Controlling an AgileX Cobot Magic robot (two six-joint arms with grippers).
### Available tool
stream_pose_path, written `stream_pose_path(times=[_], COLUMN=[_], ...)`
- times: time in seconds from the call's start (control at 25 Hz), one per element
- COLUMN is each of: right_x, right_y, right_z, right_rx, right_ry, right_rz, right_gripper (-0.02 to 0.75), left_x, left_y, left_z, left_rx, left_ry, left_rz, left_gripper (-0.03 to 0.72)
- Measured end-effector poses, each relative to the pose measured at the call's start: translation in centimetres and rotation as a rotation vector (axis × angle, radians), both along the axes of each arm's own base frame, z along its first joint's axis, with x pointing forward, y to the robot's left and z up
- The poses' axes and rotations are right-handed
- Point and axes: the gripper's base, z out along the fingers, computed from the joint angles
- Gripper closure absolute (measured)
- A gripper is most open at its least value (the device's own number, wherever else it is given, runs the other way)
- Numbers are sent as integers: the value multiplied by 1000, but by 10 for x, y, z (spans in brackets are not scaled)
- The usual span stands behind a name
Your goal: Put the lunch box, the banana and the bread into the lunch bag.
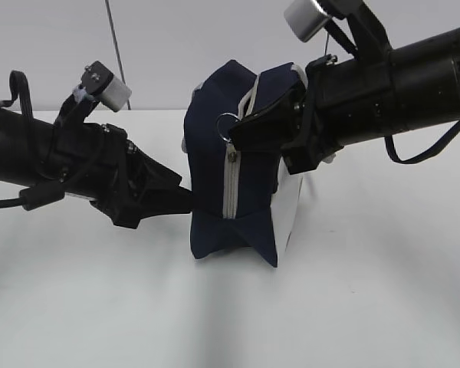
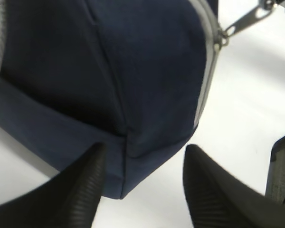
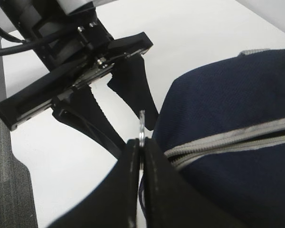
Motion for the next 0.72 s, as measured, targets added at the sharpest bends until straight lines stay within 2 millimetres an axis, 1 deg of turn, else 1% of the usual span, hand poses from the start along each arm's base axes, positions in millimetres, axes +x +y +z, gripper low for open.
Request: stream_pose_path(times=[0.12, 0.36, 0.72], right_x=[0, -1, -1], right_y=[0, 0, 0], right_z=[0, 0, -1], right_rx=[0, -4, -6], right_ry=[1, 2, 5], right_rz=[4, 9, 11], right_gripper=[754, 754, 754], left_x=[3, 9, 24], left_y=[-2, -5, -15], left_z=[-5, -6, -12], left_rx=[-12, -60, -136], left_ry=[-8, -66, -28], left_rz=[-9, -8, -32], left_gripper=[309, 309, 307])
